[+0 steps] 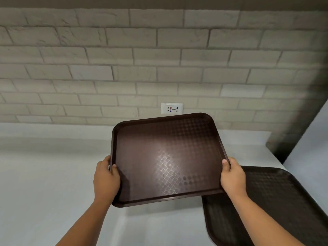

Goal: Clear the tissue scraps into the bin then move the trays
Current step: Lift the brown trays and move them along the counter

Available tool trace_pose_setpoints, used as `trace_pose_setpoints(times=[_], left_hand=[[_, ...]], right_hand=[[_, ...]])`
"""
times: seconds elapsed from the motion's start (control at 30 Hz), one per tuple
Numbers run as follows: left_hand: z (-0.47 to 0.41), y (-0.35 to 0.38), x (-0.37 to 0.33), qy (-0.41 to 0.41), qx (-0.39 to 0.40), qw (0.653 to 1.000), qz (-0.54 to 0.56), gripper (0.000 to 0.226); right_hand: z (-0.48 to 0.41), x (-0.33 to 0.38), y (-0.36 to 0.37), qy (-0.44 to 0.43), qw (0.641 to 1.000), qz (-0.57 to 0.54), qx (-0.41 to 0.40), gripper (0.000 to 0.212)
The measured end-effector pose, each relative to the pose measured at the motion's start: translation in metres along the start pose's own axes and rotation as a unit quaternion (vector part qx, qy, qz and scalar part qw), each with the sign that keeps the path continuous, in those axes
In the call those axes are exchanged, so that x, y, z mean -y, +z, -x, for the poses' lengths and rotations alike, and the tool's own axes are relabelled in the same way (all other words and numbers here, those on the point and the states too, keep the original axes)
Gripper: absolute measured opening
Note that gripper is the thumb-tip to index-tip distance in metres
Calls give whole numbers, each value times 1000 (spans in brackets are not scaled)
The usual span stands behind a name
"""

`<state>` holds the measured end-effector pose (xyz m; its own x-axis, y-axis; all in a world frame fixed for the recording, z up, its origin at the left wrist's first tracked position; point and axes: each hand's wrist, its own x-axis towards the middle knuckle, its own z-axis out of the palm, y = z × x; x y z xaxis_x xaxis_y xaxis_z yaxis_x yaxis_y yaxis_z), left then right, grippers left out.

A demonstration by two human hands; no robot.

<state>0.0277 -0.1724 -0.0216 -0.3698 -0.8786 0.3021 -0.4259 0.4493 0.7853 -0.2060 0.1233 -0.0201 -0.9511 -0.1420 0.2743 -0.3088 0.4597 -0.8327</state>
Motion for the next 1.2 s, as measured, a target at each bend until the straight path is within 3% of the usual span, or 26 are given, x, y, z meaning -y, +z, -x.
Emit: trace_pose_setpoints(times=[0.33,0.6,0.87,1.2], left_hand=[[95,82,-77,26,79,996,15,37],[154,149,-112,53,175,983,-27,46],[196,193,-124,33,220,973,-69,41],[219,211,-125,-33,209,970,-118,39]], right_hand=[[-5,-97,-128,16,990,110,-83,26],[-12,-167,-207,19,978,179,-102,24],[-16,-239,-238,69,972,216,-68,23],[-14,-261,-234,104,977,187,-10,25]])
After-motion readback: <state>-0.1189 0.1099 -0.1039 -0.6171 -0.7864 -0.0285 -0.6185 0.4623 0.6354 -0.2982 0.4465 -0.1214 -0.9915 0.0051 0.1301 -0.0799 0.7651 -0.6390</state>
